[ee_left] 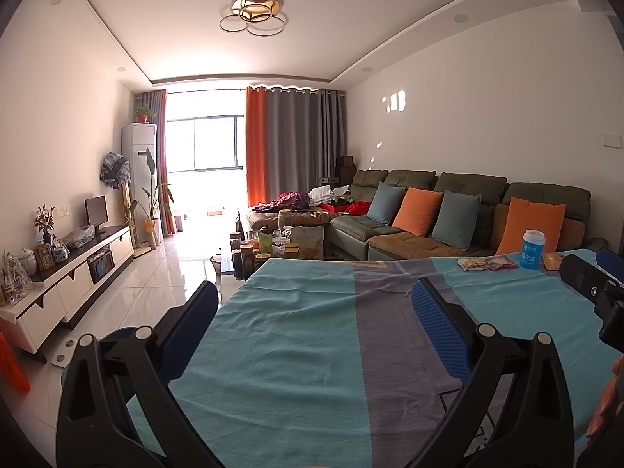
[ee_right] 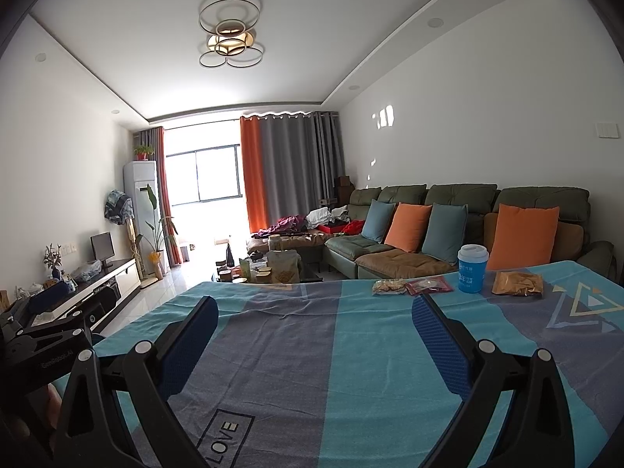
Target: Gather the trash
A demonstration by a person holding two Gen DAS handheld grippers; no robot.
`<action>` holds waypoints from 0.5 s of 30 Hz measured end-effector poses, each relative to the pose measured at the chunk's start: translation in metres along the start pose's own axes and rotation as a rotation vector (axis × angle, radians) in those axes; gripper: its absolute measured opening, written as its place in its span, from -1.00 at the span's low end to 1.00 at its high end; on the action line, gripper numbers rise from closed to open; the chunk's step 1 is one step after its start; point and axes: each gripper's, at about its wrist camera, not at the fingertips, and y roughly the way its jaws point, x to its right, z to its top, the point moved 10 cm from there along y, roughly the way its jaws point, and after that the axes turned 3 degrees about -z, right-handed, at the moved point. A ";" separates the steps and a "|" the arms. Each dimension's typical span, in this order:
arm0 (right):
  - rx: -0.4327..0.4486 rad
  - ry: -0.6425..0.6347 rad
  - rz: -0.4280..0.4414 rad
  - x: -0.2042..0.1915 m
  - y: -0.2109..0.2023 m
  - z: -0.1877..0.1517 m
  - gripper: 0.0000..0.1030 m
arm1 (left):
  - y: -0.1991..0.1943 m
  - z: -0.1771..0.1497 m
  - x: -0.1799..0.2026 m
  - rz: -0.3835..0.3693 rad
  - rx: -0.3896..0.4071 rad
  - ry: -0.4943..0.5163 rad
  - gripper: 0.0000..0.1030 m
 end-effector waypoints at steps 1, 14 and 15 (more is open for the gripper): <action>0.000 0.001 0.001 0.000 0.000 0.000 0.87 | 0.001 0.000 0.000 0.002 0.000 0.001 0.89; 0.001 -0.001 0.000 -0.001 -0.001 0.000 0.87 | 0.000 -0.001 0.002 0.005 -0.003 0.001 0.89; -0.001 -0.001 0.000 -0.001 -0.001 0.000 0.87 | 0.000 -0.001 0.002 0.002 -0.004 0.002 0.89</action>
